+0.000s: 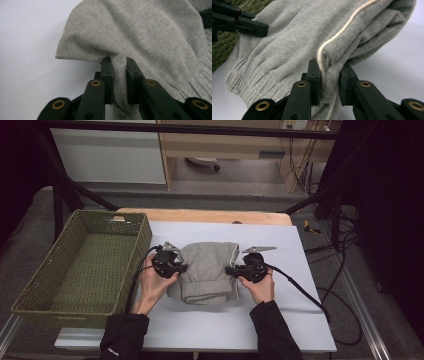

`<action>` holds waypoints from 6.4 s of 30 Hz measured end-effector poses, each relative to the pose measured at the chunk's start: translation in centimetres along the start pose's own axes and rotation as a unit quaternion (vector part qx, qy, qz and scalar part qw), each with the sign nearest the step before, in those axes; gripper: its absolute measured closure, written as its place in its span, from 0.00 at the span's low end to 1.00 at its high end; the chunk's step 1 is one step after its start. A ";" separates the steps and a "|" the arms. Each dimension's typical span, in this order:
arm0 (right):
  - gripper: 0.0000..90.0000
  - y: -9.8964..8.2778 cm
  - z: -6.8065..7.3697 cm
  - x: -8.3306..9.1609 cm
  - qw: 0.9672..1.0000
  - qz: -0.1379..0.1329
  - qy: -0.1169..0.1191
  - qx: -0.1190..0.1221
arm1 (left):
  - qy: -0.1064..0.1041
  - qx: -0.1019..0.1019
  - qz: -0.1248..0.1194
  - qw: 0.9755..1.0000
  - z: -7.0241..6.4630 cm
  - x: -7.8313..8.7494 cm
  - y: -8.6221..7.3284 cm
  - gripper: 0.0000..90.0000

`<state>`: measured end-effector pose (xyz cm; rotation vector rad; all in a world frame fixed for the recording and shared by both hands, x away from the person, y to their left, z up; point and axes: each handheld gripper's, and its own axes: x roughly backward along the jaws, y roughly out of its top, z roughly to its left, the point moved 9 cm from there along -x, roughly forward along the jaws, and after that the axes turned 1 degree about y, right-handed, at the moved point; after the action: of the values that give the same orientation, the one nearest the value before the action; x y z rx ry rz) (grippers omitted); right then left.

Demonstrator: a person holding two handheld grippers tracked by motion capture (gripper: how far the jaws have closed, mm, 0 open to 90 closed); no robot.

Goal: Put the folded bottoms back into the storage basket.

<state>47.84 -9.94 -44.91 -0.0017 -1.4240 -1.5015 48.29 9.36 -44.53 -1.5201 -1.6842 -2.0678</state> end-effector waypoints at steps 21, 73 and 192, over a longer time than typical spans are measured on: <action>0.83 -0.7 1.7 1.7 1.000 -0.012 0.014 0.001 | -0.004 -0.018 0.001 1.000 -1.5 2.3 -0.4 0.88; 0.84 0.9 5.8 3.1 0.998 -0.051 0.040 0.010 | -0.012 -0.034 -0.014 0.999 -1.2 7.9 0.1 0.88; 0.84 10.6 19.2 -2.1 0.986 -0.121 0.092 0.063 | 0.058 -0.032 -0.023 0.998 9.2 21.6 1.0 0.88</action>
<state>43.99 7.94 -32.56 0.3914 -1.4035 -1.5584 43.71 26.78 -29.43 -1.3607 -1.6427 -2.2069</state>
